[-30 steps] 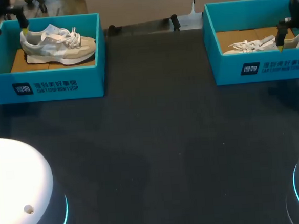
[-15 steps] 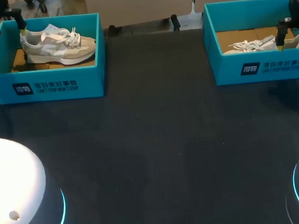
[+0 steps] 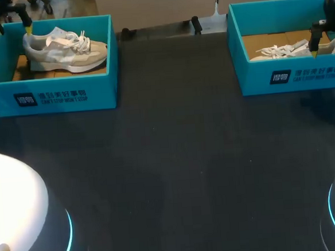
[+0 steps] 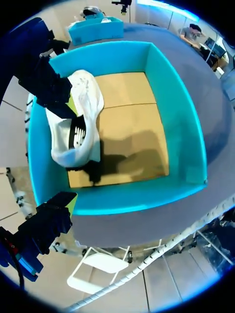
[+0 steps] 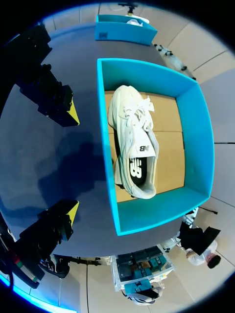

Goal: Take the shoe out of the shoebox, open the shoe tongue, remove and reinsert the insole, then place the shoe into the shoebox

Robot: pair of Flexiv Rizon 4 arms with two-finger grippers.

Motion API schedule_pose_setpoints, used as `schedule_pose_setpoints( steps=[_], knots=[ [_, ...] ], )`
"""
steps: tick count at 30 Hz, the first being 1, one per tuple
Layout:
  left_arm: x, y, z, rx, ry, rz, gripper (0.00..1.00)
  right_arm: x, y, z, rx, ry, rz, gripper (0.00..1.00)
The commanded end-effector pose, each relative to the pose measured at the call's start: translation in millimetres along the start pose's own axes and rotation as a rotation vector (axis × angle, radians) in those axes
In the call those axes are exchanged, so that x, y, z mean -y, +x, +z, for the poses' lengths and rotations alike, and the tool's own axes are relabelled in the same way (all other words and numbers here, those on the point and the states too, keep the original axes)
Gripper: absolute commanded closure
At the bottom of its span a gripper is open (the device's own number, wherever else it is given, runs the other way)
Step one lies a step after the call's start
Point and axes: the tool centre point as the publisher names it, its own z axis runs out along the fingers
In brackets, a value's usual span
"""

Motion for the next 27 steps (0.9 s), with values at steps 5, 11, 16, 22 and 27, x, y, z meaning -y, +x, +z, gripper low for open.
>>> schedule_pose_setpoints(
  steps=[5, 11, 16, 22, 27],
  knots=[
    [-26.2, 8.3, 31.5, 0.007, -0.006, 0.02, 0.0, 1.1, 0.0, -0.1, -0.001, -0.002, 0.0, 0.0],
    [-29.8, 11.1, 42.9, 0.038, -0.029, 0.002, 0.0, 1.1, 0.0, -0.1, -0.001, -0.002, 0.0, 0.0],
    [-30.6, 12.5, 54.0, 0.004, -0.056, 0.001, 0.0, 1.1, 0.0, -0.1, -0.001, -0.002, 0.0, 0.0],
    [-31.0, 12.0, 65.9, 0.01, -0.059, -0.001, 0.01, 1.1, 0.0, -0.1, -0.001, -0.002, 0.0, 0.0],
    [-30.3, 7.3, 69.9, 0.01, -0.058, 0.007, 0.03, 1.1, 0.0, -0.1, -0.001, -0.002, 0.0, 0.0]
  ],
)
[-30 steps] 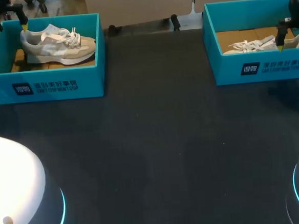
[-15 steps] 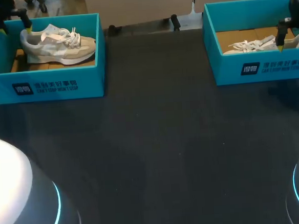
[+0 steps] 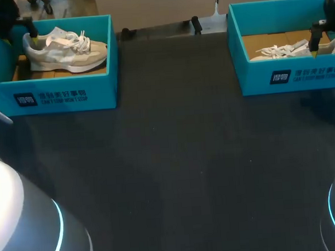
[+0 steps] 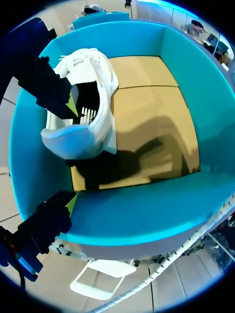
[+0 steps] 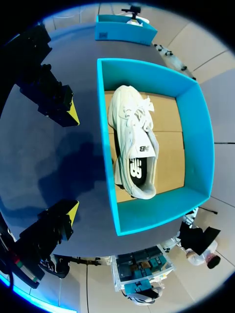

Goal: Take the shoe out of the shoebox, open the shoe tongue, remove and reinsert the insole, then place the shoe into the shoebox

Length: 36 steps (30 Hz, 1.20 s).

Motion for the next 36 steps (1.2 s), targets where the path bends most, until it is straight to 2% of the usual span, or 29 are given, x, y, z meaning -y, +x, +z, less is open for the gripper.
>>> schedule_pose_setpoints(
  steps=[1, 7, 14, 29, 33, 36],
  knots=[
    [1.1, -3.2, 5.2, -0.002, -0.003, 0.0, 0.04, 1.1, -0.3, -0.2, -0.001, -0.002, 0.001, 0.0],
    [3.2, -6.0, 11.7, -0.013, 0.014, 0.003, 0.02, 1.1, -0.3, -0.2, -0.001, -0.002, 0.001, 0.0],
    [-1.5, -9.3, 19.3, -0.023, 0.024, -0.012, 0.07, 1.1, -0.3, -0.2, -0.001, -0.002, 0.001, 0.0],
    [-2.9, -10.2, 40.1, -0.049, 0.063, -0.047, 0.07, 1.1, -0.3, -0.2, -0.001, -0.002, 0.001, 0.0],
    [-5.3, -10.4, 43.5, -0.05, 0.071, -0.064, 0.09, 1.1, -0.3, -0.2, -0.001, -0.002, 0.001, 0.0],
    [-5.8, -9.3, 45.5, -0.054, 0.07, -0.073, 0.15, 1.1, -0.3, -0.2, -0.001, -0.002, 0.001, 0.0]
  ],
)
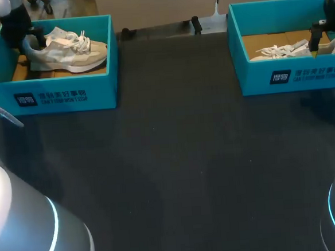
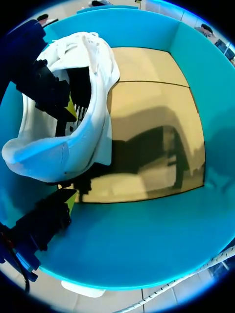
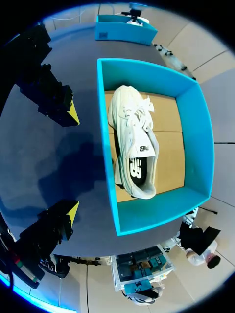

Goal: Take the shoe out of the shoebox, open the shoe tongue, remove and reinsert the insole, then place the shoe into the shoebox

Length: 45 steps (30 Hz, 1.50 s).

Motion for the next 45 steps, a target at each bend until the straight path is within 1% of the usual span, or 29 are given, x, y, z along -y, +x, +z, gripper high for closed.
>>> schedule_pose_setpoints(
  steps=[1, 3, 8, 14, 15, 17, 18, 20, 21, 22, 24, 26, 28, 29, 37, 41, 45],
  knots=[
    [-12.1, 3.7, 6.0, 0.0, 0.017, -0.008, 0.15, 1.1, -0.1, -0.2, -0.001, -0.002, 0.001, 0.0],
    [-13.1, 5.2, 7.0, 0.001, 0.021, -0.011, 0.13, 1.1, -0.1, -0.2, -0.001, -0.002, 0.001, 0.0],
    [-16.5, 7.7, 5.4, 0.007, 0.022, -0.025, 0.15, 1.1, -0.1, -0.2, -0.001, -0.002, 0.001, 0.0],
    [-21.8, 14.6, 1.5, 0.029, 0.028, -0.052, 0.13, 1.1, -0.1, -0.2, -0.001, -0.002, 0.001, 0.0],
    [-22.7, 15.6, 1.4, 0.029, 0.029, -0.057, 0.14, 1.1, -0.1, -0.2, -0.001, -0.002, 0.001, 0.0],
    [-23.9, 17.2, 1.3, 0.034, 0.035, -0.063, 0.21, 1.1, -0.1, -0.2, -0.001, -0.002, 0.001, 0.0],
    [-24.1, 17.5, 1.3, 0.034, 0.036, -0.063, 0.23, 1.1, -0.1, -0.2, -0.001, -0.002, 0.001, 0.0],
    [-23.8, 17.8, 1.7, 0.034, 0.038, -0.062, 0.33, 1.1, -0.1, -0.2, -0.001, -0.002, 0.001, 0.0],
    [-23.2, 17.9, 3.0, 0.03, 0.041, -0.057, 0.47, 1.1, -0.1, -0.2, -0.001, -0.002, 0.001, 0.0],
    [-22.8, 17.7, 4.1, 0.028, 0.041, -0.056, 0.52, 1.1, -0.1, -0.2, -0.001, -0.002, 0.001, 0.0],
    [-22.8, 17.5, 6.4, 0.022, 0.047, -0.065, 0.53, 1.1, -0.1, -0.2, -0.001, -0.002, 0.001, 0.0],
    [-23.8, 17.8, 7.7, 0.024, 0.053, -0.073, 0.57, 1.1, -0.1, -0.2, -0.001, -0.002, 0.001, 0.0],
    [-23.9, 18.0, 7.9, 0.025, 0.054, -0.076, 0.84, 1.1, -0.1, -0.2, -0.001, -0.002, 0.001, 0.0],
    [-23.8, 18.5, 7.8, 0.025, 0.055, -0.076, 1.0, 1.1, -0.1, -0.2, -0.001, -0.002, 0.001, 0.0],
    [-22.4, 25.2, 4.5, 0.035, 0.064, -0.079, 1.0, 1.1, -0.1, -0.2, -0.001, -0.002, 0.001, 0.0],
    [-20.7, 27.2, 2.4, 0.026, 0.046, -0.065, 1.0, 1.1, -0.1, -0.2, -0.001, -0.002, 0.001, 0.0],
    [-18.9, 29.8, -3.6, 0.039, 0.031, -0.049, 1.0, 1.1, -0.1, -0.2, -0.001, -0.002, 0.001, 0.0]
  ],
)
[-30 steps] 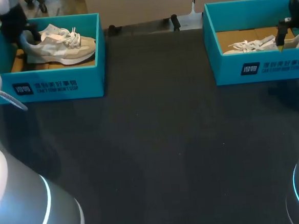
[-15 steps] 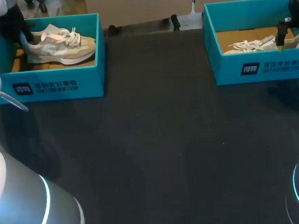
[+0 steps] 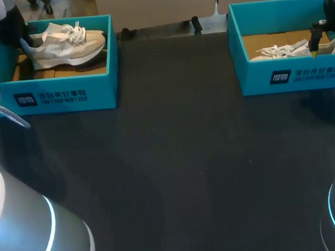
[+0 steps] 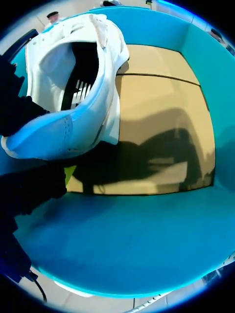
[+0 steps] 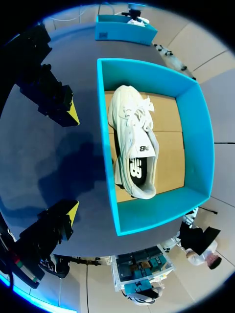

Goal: Take the shoe out of the shoebox, open the shoe tongue, remove and reinsert the insole, then place the shoe into the shoebox

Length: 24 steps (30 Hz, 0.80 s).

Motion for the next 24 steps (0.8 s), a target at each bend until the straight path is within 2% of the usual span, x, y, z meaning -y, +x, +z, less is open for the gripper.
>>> schedule_pose_setpoints(
  steps=[1, 13, 24],
  knots=[
    [-8.5, 6.8, -8.4, 0.018, 0.091, 0.015, 1.0, 1.1, -0.1, -0.2, -0.001, -0.002, 0.001, 0.0],
    [-9.8, 4.7, -48.5, 0.048, 0.061, 0.028, 1.0, 1.1, -0.1, -0.2, -0.001, -0.002, 0.001, 0.0],
    [-7.4, 3.6, -92.1, -0.005, 0.042, 0.031, 1.0, 1.1, -0.1, -0.2, -0.001, -0.002, 0.001, 0.0]
  ],
)
